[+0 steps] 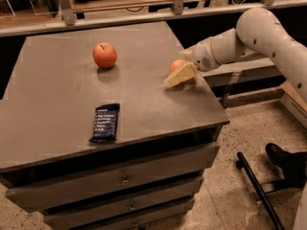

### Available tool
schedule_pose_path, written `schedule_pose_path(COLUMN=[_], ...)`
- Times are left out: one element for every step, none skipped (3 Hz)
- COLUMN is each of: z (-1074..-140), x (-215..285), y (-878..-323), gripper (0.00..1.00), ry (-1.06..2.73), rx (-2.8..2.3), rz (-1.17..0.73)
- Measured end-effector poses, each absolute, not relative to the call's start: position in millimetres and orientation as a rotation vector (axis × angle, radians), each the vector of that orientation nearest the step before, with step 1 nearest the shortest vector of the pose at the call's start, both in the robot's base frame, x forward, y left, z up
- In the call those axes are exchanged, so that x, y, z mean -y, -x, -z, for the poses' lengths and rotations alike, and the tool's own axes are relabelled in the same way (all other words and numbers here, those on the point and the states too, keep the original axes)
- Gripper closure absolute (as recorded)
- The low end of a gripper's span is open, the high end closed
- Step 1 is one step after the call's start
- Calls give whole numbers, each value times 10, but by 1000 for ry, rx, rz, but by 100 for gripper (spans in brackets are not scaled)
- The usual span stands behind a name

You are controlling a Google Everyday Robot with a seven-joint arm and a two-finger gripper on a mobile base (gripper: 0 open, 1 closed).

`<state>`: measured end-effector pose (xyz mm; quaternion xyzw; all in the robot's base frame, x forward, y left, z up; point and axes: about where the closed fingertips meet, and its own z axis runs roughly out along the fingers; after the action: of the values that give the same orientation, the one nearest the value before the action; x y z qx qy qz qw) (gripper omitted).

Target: Move orange near rxbar blueberry

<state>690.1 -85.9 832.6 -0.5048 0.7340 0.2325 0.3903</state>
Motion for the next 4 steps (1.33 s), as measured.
schedule_pose_path(z=[-8310, -8305, -8463, -8621], x=[832, 808, 555, 90], y=[-6900, -6896, -6884, -6722], gripper=[39, 62, 93, 100], ry=[1287, 1288, 1344, 1440], rx=[-1865, -1857, -1818, -1767], rz=[-595, -602, -621, -690])
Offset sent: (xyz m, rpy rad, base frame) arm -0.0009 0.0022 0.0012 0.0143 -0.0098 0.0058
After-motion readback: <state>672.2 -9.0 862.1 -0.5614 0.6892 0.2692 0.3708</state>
